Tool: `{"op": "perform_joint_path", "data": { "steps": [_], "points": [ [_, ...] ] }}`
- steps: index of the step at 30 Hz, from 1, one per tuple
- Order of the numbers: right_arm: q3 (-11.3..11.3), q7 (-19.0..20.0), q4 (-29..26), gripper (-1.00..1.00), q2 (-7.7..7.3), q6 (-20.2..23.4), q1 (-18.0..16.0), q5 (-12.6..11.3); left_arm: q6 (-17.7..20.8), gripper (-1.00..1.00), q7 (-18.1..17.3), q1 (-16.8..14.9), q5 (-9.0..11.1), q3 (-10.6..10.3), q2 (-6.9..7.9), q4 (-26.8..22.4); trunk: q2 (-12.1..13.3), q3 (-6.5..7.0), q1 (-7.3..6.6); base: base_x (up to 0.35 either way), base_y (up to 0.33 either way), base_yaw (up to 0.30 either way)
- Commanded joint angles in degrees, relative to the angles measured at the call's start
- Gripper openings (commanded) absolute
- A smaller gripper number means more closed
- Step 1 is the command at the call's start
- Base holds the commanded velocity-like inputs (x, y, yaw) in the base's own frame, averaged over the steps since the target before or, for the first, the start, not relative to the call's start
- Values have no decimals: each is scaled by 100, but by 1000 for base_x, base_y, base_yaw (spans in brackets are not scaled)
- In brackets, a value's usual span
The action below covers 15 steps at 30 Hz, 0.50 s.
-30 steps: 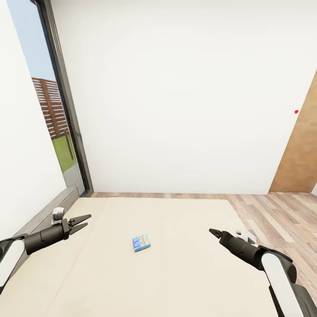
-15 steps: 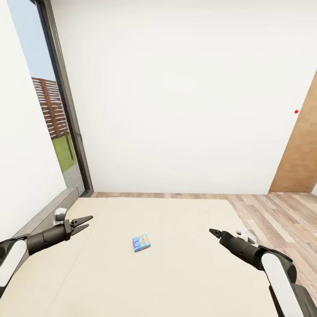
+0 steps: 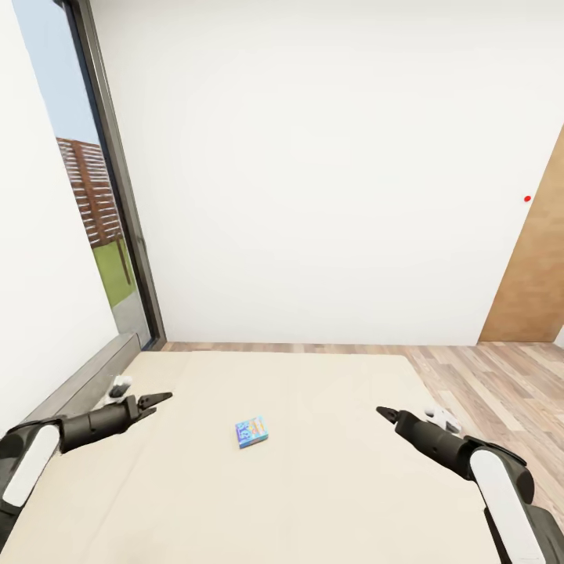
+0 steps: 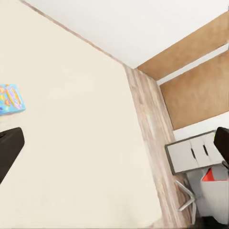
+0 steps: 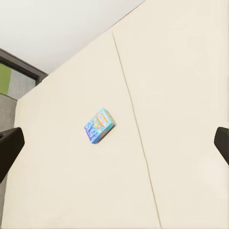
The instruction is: Put all the toys in the child's room - the three board games (two on the bed and one on the table), the two jigsaw puzzles on the table, and the tennis ball on the table - inside the toy box on the table in the child's room.
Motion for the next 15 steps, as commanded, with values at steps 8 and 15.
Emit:
{"op": "perform_joint_path", "data": {
  "steps": [8,15],
  "points": [
    [-17,-61,-9,100,-13,31,-9,-32,405,100,2448,-1455,-167,-226,-562,304,-6,-4,2,0,0,0],
    [-20,-68,-9,100,-9,29,-7,-23,313,100,4696,-2954,-207,-855,-1437,1753,-6,-4,2,0,0,0]
  ]
}}
